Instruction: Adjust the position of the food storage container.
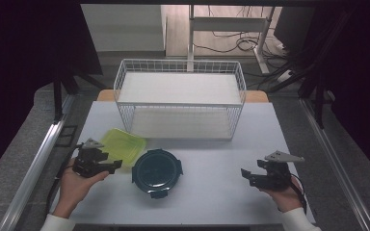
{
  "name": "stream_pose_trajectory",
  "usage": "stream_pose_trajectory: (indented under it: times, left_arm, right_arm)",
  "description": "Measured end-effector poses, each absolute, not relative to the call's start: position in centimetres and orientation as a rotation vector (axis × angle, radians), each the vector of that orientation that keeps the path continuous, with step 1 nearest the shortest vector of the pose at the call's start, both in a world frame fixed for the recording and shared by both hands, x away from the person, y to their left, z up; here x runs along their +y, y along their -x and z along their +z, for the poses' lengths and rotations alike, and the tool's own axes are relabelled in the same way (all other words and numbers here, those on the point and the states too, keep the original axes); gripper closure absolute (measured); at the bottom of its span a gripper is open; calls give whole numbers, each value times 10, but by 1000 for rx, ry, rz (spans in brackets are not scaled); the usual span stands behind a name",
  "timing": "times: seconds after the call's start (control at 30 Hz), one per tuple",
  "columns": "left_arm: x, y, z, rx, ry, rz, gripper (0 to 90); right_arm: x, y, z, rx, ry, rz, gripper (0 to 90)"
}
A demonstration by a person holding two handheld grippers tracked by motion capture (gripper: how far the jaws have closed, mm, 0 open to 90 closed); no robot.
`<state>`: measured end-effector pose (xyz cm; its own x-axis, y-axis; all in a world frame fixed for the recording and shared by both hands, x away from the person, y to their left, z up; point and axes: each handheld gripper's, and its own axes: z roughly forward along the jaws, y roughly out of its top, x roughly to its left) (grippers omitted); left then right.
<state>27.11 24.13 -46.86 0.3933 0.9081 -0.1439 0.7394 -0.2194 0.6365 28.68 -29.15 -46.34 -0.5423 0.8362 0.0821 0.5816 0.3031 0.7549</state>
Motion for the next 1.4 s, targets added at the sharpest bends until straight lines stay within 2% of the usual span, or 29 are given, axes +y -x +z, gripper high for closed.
stream_pose_trajectory:
  times: [0.13, 0.17, 0.4, 0.6, 0.73, 1.07, 1.4]
  left_arm:
    - [241, -273, -473, 1419, -2041, 314, 472]
    - [240, -274, -475, 1421, -2049, 302, 532]
    - [232, -279, -483, 1405, -2118, 238, 766]
    - [225, -280, -489, 1406, -2150, 201, 856]
    - [221, -281, -492, 1400, -2163, 160, 895]
    - [213, -286, -496, 1376, -2159, 85, 900]
    - [202, -287, -494, 1361, -2194, 122, 900]
  right_arm:
    - [-292, -287, -464, 2251, -1276, 1088, 244]
    - [-293, -288, -464, 2252, -1278, 1084, 244]
    - [-293, -289, -466, 2253, -1287, 1073, 246]
    - [-293, -289, -466, 2251, -1287, 1071, 246]
    - [-293, -289, -466, 2250, -1298, 1059, 246]
    - [-294, -290, -467, 2251, -1308, 1049, 246]
    - [-294, -290, -466, 2249, -1308, 1052, 246]
